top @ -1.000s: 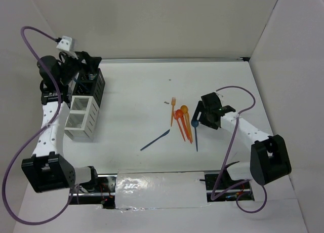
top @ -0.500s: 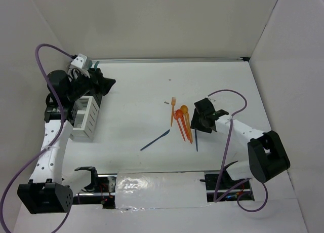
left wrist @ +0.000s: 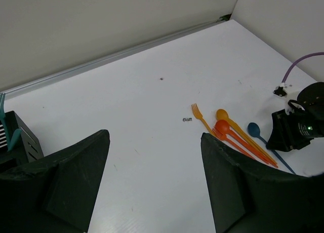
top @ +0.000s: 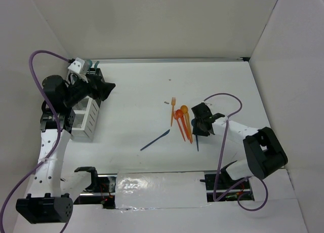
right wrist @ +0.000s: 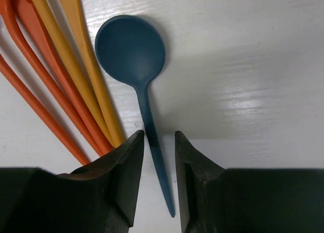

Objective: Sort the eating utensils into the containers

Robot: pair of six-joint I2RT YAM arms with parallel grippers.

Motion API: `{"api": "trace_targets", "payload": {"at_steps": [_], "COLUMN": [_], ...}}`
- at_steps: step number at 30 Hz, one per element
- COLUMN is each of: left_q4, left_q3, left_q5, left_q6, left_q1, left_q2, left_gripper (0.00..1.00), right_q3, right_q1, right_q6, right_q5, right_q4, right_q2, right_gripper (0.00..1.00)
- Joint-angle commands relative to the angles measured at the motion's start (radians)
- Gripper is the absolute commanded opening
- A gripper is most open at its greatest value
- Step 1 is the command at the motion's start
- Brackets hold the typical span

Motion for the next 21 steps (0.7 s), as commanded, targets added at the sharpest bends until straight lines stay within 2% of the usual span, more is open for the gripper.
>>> {"api": "trace_targets", "payload": {"at_steps": [1,5,7,8,9,12,14,17,19,20,21], "left_q4": [-0.002,-0.035,-0.045,-0.050,-0.055,-0.064,-0.067,-0.056,-0.052,-0.050,-0.053], "left_q3": [0.034,0.032,0.032,0.034,0.034,0.027,0.015,-0.037,-0.057,-0.060,-0.062], "left_q5": [0.042,0.066,0.077,0.086,0.091,0.144,0.215,0.267,0.272,0.237,0.223], "left_q6": [-0.013,0.002,0.008,0.016,0.013,0.002,-0.025,-0.097,-0.134,-0.168,-0.180], "left_q1": [-0.012,-0.022,-0.030,-0.035,-0.041,-0.055,-0.059,-0.127,-0.177,-0.237,-0.230], "left_q2": [-0.022,-0.023,-0.023,-0.023,-0.022,-0.019,-0.006,0.032,0.058,0.073,0.115], "left_gripper": [0.84,0.84,0.84,0.84,0.84,0.84,0.83,0.82,0.82,0.82,0.81], "right_q3": [0.004,0.013,0.013,0.013,0.013,0.022,0.033,0.074,0.074,0.064,0.048], "right_q1": [0.020,0.023,0.023,0.023,0.024,0.024,0.026,0.028,0.031,0.035,0.038], "right_q6": [-0.024,-0.038,-0.049,-0.050,-0.049,-0.043,-0.043,-0.037,-0.053,-0.094,-0.119], "right_q5": [0.023,0.033,0.033,0.033,0.033,0.044,0.031,-0.037,-0.108,-0.184,-0.225], "right_q4": [0.036,0.055,0.065,0.066,0.066,0.066,0.052,0.041,0.091,0.163,0.200], "right_q2": [0.027,0.081,0.098,0.118,0.129,0.156,0.152,0.080,-0.027,-0.069,-0.118], "right_gripper": [0.37,0.36,0.30,0.26,0.16,0.00,0.00,0.00,0.00,0.00,0.00]}}
